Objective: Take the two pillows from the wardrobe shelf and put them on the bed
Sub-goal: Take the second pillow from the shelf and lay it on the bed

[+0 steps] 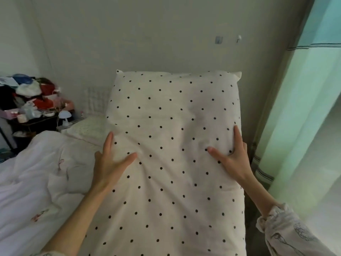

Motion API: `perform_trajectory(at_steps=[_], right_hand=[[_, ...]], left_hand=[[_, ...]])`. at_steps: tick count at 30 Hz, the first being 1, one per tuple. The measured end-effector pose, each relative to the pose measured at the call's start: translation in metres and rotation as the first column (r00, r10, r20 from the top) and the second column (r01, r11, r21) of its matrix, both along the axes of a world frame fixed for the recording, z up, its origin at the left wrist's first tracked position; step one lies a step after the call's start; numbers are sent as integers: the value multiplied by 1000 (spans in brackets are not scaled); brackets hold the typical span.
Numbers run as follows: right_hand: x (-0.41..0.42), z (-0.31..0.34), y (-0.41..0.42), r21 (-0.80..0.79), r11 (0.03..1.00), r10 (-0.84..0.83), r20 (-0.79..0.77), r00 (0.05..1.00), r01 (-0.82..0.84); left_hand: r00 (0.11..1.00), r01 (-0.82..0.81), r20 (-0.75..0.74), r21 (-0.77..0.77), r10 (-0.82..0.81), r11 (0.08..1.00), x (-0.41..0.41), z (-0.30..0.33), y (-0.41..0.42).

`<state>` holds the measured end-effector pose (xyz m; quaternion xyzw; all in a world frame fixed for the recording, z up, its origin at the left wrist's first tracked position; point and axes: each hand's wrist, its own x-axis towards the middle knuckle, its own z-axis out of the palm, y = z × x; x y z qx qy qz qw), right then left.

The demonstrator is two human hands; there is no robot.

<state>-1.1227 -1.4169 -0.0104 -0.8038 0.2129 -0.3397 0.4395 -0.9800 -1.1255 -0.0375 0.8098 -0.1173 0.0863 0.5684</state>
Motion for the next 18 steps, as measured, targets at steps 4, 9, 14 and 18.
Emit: perform_trajectory(at_steps=[4, 9, 14, 18], right_hand=[[78, -1, -49, 5, 1000, 9, -15, 1000, -9], [159, -11, -108, 14, 1000, -14, -41, 999, 15], [229, -19, -168, 12, 1000, -13, -62, 998, 14], [287, -22, -220, 10, 999, 40, -95, 995, -39]], left_hand=[[999, 26, -35, -17, -27, 1000, 80, -6, -48], [998, 16, -68, -20, -18, 1000, 162, -10, -106], [995, -1, -99, -9, 0, 1000, 224, -18, -164], [988, -31, -151, -21, 27, 999, 268, -28, -210]])
